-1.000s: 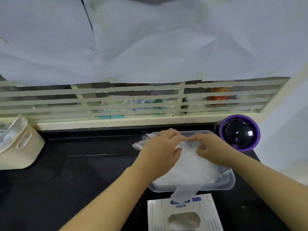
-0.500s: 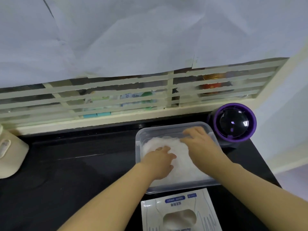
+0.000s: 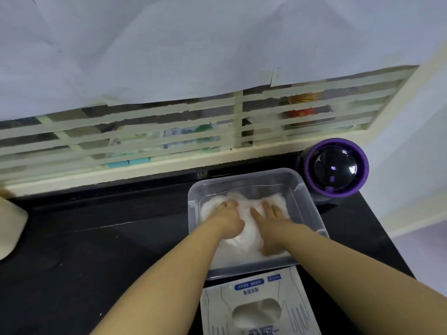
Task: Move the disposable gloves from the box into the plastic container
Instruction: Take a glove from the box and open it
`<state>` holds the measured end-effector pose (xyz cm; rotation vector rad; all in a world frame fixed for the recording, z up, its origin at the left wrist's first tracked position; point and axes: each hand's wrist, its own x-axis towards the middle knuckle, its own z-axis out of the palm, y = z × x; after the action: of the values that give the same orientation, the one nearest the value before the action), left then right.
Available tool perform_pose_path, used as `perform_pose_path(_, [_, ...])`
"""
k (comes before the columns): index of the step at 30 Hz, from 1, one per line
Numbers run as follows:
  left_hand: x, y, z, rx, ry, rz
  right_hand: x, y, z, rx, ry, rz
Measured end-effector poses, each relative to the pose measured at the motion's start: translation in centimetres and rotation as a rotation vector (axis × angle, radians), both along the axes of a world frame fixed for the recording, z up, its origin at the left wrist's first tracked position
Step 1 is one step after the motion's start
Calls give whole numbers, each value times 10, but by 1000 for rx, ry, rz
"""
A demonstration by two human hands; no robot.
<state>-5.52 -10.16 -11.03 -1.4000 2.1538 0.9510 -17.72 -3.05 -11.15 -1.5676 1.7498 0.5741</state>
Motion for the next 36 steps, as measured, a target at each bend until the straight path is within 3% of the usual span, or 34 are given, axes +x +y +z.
perform_pose_path(2, [0,-1,10,-135,-104,-102,-2,0,6,-22,-26,-12])
perform_pose_path(4, [5,0,18,-135,-66,-166,-6,2,22,-94,-54,-13])
perform_pose_path(6, [15,9,34,-108,64,-194,-8,12,44,-268,-81,1])
perform_pose_path(9, [34,28,61,-274,366,-198,-4,38,81,-645,-185,11])
perform_pose_path(10, [43,38,69,-311,464,-216,0,51,93,-689,-244,42])
perform_pose_path(13, [72,64,77,-458,636,-396,20,89,107,-523,-338,264])
perform_pose_path(16, [98,92,70,-584,700,-586,33,111,76,-371,-226,498])
perform_pose_path(20, [119,125,44,-512,565,-617,37,114,28,-358,-82,746])
perform_pose_path(25, [126,145,8,-295,91,-495,48,104,14,-419,-76,909])
perform_pose_path(28, [125,148,6,-214,15,-431,48,102,13,-399,32,980])
perform_pose_path(36, [113,153,13,-159,-106,-390,43,113,0,-495,24,855])
